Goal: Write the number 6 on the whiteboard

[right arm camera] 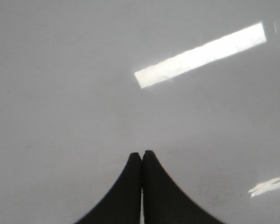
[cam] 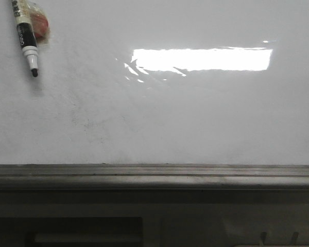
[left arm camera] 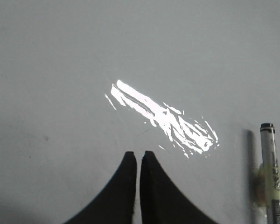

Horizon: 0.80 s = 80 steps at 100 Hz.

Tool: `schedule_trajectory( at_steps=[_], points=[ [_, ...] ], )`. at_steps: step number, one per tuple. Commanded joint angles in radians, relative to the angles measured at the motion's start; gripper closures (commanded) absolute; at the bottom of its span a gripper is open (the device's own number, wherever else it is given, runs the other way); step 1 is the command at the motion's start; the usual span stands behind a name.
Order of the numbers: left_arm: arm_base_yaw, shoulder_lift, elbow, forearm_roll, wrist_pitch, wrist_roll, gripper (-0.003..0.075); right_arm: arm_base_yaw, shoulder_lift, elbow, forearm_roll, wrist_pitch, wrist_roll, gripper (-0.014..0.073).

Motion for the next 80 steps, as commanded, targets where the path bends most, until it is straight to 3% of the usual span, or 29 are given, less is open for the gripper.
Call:
schedule_trajectory(
  at_steps=[1,27,44,55,62,73,80],
  points=[
    [-0.009,-0.032,-0.023,-0.068,-0.004,-0.003,0.0741,-0.006,-0.008,-0.061,0.032,0.016,0.0,0.0643],
    [-0.009,0.141,-0.338,0.187,0.389,0.004,0.0741,-0.006,0.23,-0.33,-0.127,0.347,0.0,0.0638],
    [-0.009,0.311,-0.475,0.132,0.524,0.139,0.074,-0.006,0.411,-0.457,-0.129,0.454,0.0,0.0638],
    [-0.009,0.391,-0.497,-0.031,0.529,0.285,0.0716,-0.005,0.476,-0.49,-0.115,0.488,0.0,0.0588],
    [-0.009,0.43,-0.497,-0.188,0.534,0.451,0.0627,-0.005,0.493,-0.495,-0.108,0.489,0.0,0.0456],
    [-0.009,0.504,-0.497,-0.402,0.555,0.633,0.037,-0.005,0.498,-0.497,-0.102,0.489,0.0,0.0163],
    [-0.011,0.554,-0.497,-0.481,0.569,0.693,0.0234,-0.005,0.498,-0.497,-0.1,0.489,0.0,0.0071]
  ],
)
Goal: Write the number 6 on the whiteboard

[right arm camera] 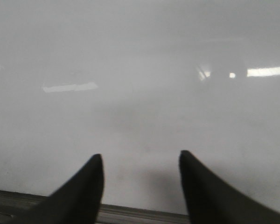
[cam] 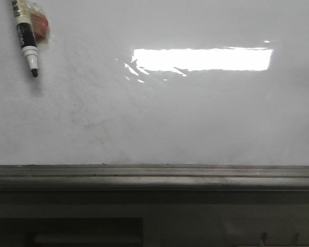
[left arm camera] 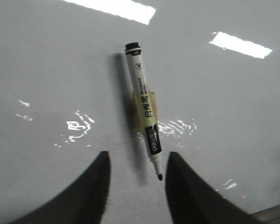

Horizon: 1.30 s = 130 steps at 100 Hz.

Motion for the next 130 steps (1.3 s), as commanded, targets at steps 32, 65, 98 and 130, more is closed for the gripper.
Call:
schedule_trajectory(
  at_steps=[32,65,98,130],
  points=[
    [-0.114,0.335,-0.061,-0.408,0.038,0.408,0.0218,-0.005,0.012,-0.036,0.028,-0.056,0.0,0.0065],
    [-0.18,0.561,-0.172,-0.414,-0.009,0.446,0.0245,-0.005,0.012,-0.036,0.028,-0.056,0.0,0.0065],
    [-0.182,0.608,-0.198,-0.402,0.048,0.515,0.074,-0.005,0.012,-0.036,0.028,-0.062,0.0,0.0065],
    [-0.182,0.478,-0.212,-0.117,0.14,0.523,0.0741,-0.003,0.086,-0.086,0.291,0.085,-0.256,0.0127]
  ],
)
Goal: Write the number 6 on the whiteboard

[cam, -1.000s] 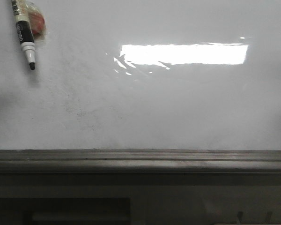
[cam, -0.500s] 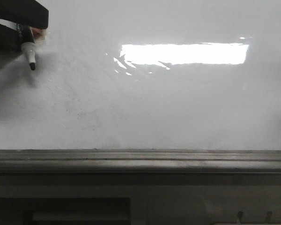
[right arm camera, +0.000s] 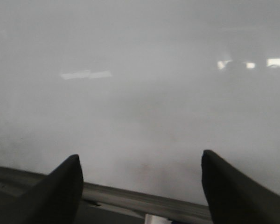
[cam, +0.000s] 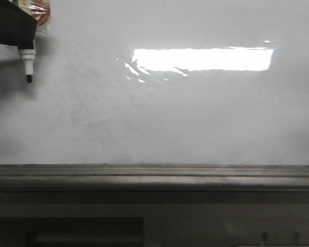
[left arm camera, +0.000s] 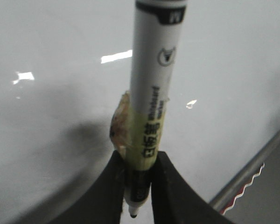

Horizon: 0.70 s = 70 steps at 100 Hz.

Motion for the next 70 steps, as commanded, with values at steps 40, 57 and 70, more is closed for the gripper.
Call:
schedule_trajectory(
  at_steps=[40,57,70],
  points=[
    [-0.232,-0.061,-0.113,0.48,0.122,-0.182,0.0741,0.042,0.491,-0.407,0.479,0.538,-0.435,0.0127],
    [-0.367,-0.041,-0.13,0.543,0.058,-0.255,0.0741,0.209,0.588,-0.536,0.463,0.518,-0.431,0.0127],
    [-0.44,-0.014,-0.152,0.657,0.04,-0.355,0.0741,0.33,0.652,-0.616,0.458,0.469,-0.411,0.0127]
  ],
)
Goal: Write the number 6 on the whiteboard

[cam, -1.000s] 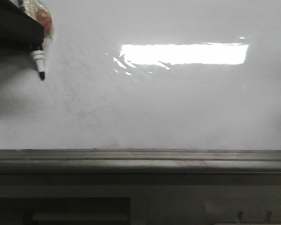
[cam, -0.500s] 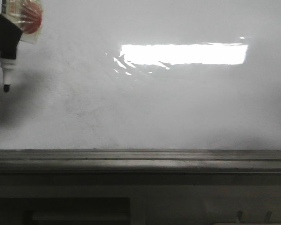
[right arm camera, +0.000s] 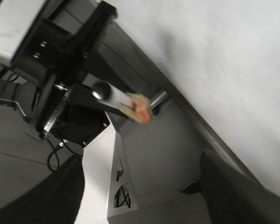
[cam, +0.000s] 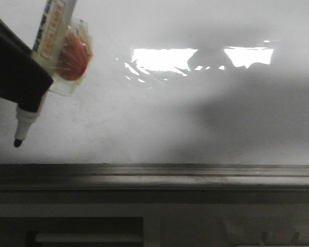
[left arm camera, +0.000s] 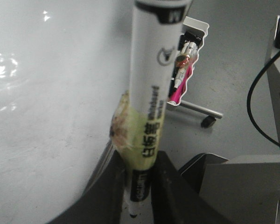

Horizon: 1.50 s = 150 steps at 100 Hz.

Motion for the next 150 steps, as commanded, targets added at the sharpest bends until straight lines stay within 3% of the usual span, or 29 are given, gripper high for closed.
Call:
schedule_trajectory(
  at_steps=[1,14,29,42,73,89,115,129,139,150],
  points=[
    [-0.044,0.011,-0.047,0.052,-0.051,-0.091,0.0741,0.062,0.025,-0.083,0.053,-0.032,0.004,0.0127],
    [-0.075,0.022,-0.074,0.084,-0.058,-0.118,0.0741,0.134,0.097,-0.164,0.032,-0.03,0.038,0.0127],
    [-0.082,0.022,-0.096,0.108,-0.064,-0.125,0.0741,0.218,0.188,-0.276,-0.127,0.002,0.133,0.0127],
    [-0.082,0.022,-0.096,0.12,-0.056,-0.131,0.0741,0.272,0.246,-0.339,-0.136,0.006,0.145,0.0127],
    [-0.082,0.022,-0.096,0.151,-0.056,-0.133,0.0741,0.305,0.323,-0.411,-0.196,0.061,0.188,0.0134],
    [-0.082,0.022,-0.096,0.151,-0.078,-0.133,0.0741,0.305,0.323,-0.411,-0.196,0.061,0.188,0.0292],
    [-0.082,0.022,-0.096,0.151,-0.107,-0.133,0.074,0.305,0.323,-0.411,-0.196,0.07,0.148,0.0661],
    [-0.082,0.019,-0.096,0.151,-0.107,-0.128,0.0737,0.305,0.323,-0.411,-0.196,0.074,0.127,0.0661],
    [-0.082,0.004,-0.096,0.131,-0.107,-0.095,0.0666,0.305,0.323,-0.411,-0.196,0.067,0.121,0.0649],
    [-0.073,-0.03,-0.096,0.131,-0.109,-0.098,0.0442,0.305,0.308,-0.407,-0.217,0.029,0.121,0.0639]
  ],
)
